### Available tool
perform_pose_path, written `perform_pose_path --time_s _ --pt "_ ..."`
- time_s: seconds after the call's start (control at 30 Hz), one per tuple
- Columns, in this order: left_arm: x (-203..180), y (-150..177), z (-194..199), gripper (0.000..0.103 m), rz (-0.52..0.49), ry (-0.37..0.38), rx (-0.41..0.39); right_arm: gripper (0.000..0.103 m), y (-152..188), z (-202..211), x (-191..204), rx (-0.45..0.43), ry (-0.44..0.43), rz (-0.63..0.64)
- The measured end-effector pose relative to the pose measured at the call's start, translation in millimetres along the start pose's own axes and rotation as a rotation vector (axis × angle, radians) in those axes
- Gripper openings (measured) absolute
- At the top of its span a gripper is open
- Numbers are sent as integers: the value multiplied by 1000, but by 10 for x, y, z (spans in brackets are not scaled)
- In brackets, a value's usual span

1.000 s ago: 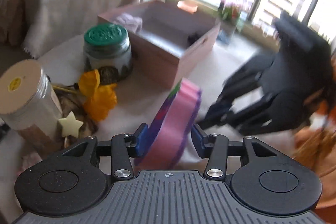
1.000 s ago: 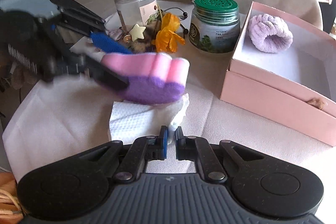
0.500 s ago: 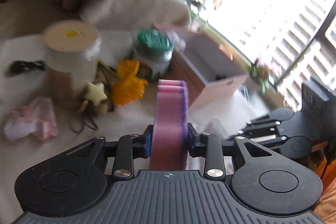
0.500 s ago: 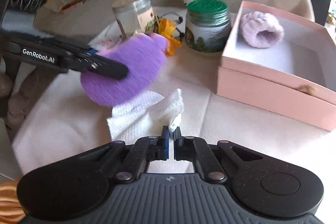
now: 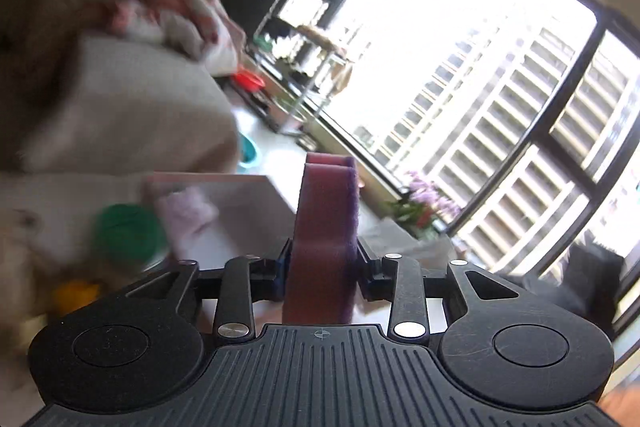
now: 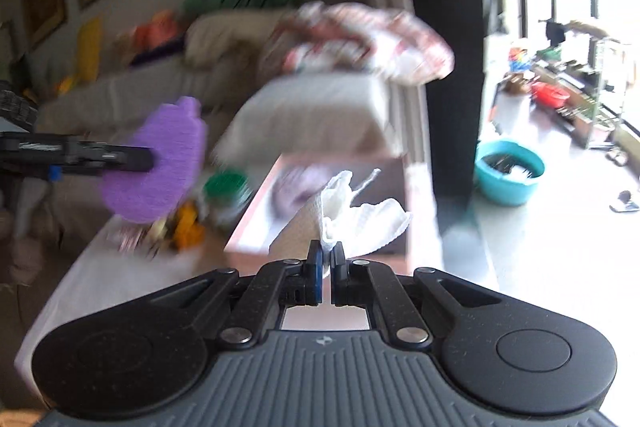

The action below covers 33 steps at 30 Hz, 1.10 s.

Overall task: Organize soft objects
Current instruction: 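Carry sponge and tissue into the pink box and open both tools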

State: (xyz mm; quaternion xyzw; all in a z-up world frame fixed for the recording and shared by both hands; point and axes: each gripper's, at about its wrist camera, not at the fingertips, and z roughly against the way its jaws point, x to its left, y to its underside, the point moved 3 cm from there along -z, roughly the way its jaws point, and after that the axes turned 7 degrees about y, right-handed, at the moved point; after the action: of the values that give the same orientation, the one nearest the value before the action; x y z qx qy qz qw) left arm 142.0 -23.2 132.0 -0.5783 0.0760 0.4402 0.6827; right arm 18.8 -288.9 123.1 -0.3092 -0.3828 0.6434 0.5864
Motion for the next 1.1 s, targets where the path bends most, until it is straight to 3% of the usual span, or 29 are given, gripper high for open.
perform_pose_path --time_s 0.07,0.13,0.2,0.27,0.33,0.47,0.6,0.73,0.83,0.93,1.03,1.1 --pt "215 -63 -499 37 91 4 72 3 -70 -7 -132 -27 9 -35" --pt "452 4 -936 37 120 -108 150 3 -144 -64 -206 -42 4 -64" --pt "557 49 -1128 37 58 -248 168 3 -258 -138 -246 -54 6 -73" --pt "476 42 -1135 37 -66 -305 149 3 -352 -216 -258 -64 17 -68" --pt "352 15 -967 37 -126 -315 96 3 -451 -345 -241 -62 20 -48" --pt "192 53 -395 37 -123 -286 32 3 -698 -825 -107 -13 -21 -47" --pt "234 343 156 37 -97 -316 11 3 -846 -1578 62 107 -13 -62" --pt "499 637 661 37 -53 -405 -18 3 -757 -2432 130 317 68 -81" --pt "783 845 1042 37 7 -493 -41 4 -622 -2774 206 371 173 -15" --pt "1091 976 1403 37 78 -564 -65 5 -500 -2974 221 440 181 -4" --pt "1279 1074 1656 37 112 -612 -86 21 -452 -2972 148 496 158 -51" --pt "1342 1092 1772 37 105 -623 -92 44 -495 -2804 102 468 150 -69"
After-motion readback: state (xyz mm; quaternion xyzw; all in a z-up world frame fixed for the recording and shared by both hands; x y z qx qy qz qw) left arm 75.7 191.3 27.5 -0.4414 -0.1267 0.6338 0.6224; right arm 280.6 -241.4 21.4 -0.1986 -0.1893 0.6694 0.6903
